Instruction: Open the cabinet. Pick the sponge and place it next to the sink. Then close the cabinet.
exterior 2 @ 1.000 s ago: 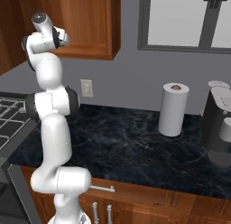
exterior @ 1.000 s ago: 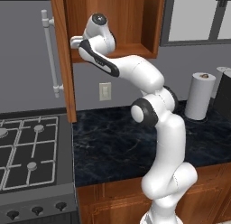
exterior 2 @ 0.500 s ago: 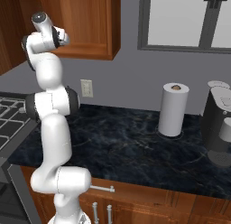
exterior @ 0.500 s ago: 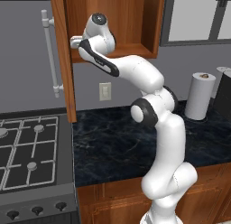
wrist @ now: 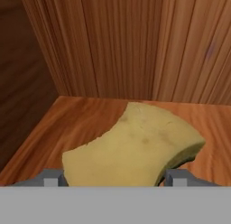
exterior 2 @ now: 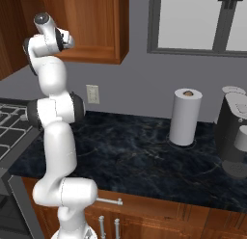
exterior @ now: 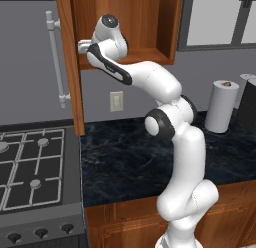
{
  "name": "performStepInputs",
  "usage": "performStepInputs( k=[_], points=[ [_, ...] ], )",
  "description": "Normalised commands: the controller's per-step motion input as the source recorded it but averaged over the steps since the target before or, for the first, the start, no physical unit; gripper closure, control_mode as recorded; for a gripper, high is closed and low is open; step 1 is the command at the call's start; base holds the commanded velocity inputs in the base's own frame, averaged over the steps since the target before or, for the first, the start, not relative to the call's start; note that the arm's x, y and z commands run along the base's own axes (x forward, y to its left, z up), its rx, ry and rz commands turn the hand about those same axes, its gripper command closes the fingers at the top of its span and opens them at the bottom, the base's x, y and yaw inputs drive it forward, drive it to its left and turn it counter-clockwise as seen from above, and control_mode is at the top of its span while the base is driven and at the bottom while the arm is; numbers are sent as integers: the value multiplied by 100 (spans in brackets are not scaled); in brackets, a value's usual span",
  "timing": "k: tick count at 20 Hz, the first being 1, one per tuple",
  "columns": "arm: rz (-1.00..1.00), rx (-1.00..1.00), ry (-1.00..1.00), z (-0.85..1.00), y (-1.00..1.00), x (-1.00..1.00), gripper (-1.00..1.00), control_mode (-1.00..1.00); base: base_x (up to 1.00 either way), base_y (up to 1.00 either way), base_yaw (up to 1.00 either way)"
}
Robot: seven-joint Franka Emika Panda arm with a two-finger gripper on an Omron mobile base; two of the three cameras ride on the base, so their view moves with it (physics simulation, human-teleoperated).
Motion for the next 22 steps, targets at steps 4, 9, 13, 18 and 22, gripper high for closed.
performStepInputs(
  k=[4,9,13,18,22],
  points=[
    [0,0,0,0,0,-2,100,-100,0,0,0],
    [1,0,-1,0,0,-31,100,-100,0,0,0],
    [0,0,-6,0,-5,-59,100,-100,0,0,0],
    [0,0,-5,0,-16,-71,100,-100,0,0,0],
    [0,0,-8,0,-39,-77,100,-100,0,0,0]
  ],
)
